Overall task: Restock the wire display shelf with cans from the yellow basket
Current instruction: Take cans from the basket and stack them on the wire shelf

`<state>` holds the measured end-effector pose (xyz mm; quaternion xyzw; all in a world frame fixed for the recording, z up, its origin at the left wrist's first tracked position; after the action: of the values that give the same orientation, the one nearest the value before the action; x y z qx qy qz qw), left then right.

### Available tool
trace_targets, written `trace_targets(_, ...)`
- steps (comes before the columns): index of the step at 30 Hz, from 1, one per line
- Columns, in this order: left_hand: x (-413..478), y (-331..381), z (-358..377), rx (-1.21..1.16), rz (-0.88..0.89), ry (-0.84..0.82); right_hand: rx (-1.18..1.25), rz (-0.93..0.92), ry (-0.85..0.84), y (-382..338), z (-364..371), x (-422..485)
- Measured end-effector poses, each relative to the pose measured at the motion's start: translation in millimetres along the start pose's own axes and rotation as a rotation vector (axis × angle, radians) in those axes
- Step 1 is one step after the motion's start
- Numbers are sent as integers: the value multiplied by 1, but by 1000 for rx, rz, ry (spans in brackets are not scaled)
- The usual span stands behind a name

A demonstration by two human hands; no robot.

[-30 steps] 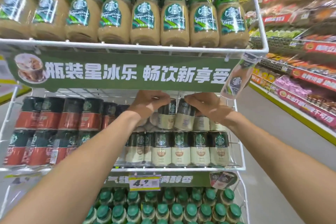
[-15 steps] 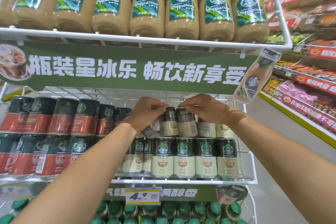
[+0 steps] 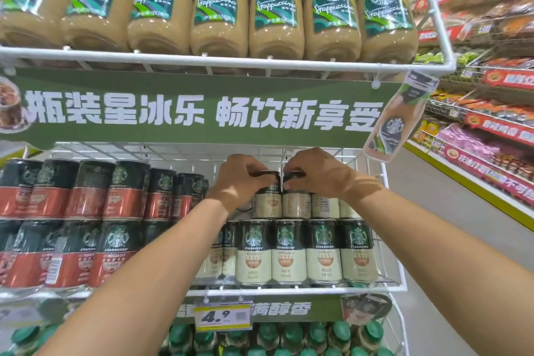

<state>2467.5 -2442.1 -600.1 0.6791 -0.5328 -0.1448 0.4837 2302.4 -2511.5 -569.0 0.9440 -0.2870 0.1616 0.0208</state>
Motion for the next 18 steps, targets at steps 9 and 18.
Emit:
trace_targets(9,6,-3,-13,107,47,18,178,57,-63,10,-6,-2)
trace_targets(18,6,2,-5,91,99,-35,45,105,35,2,2,6)
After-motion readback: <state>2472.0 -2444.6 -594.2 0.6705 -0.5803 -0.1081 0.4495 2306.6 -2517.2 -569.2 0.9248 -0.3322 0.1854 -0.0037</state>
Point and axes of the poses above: each hand's wrist, its own x-axis towards the middle knuckle, its own z-axis out of the palm, y = z × x, the point moved 5 cm from there along x, towards the middle knuckle, and after that the axes turned 4 degrees about y, right-handed, at the moved point
